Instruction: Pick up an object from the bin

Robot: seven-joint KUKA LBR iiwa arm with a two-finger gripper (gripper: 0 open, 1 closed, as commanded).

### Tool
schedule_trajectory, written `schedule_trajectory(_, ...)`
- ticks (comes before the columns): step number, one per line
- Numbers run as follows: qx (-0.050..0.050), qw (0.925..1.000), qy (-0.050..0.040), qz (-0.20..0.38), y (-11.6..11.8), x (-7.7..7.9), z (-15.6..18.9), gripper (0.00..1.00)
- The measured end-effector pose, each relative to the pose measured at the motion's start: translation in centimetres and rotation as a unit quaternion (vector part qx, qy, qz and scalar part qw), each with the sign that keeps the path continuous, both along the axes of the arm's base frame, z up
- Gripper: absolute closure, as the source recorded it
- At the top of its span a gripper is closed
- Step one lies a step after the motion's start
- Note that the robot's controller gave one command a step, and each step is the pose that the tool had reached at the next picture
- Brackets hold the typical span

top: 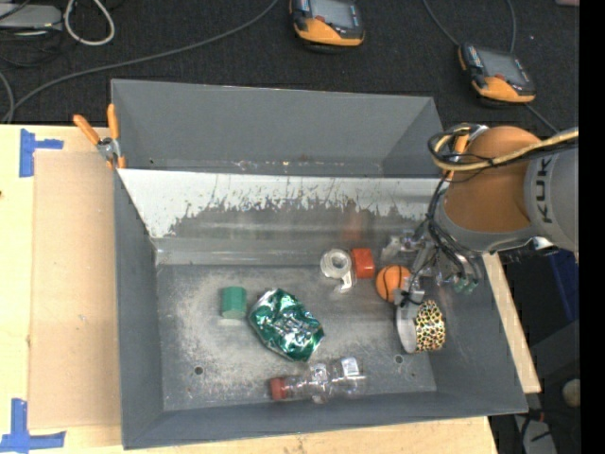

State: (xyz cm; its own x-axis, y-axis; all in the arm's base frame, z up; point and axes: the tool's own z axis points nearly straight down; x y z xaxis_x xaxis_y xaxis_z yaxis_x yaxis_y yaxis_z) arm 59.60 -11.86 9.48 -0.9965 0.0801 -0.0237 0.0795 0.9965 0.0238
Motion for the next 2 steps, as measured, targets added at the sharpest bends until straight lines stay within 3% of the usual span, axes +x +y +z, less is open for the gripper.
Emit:
schedule_trajectory(1,-0.011,0.9999,0.0084,0.002,-1.04,-1.20,-1.90,1.00)
schedule_trajectory(2,-0.011,0.9999,0.0084,0.002,-1.04,-1.20,-1.90,1.00)
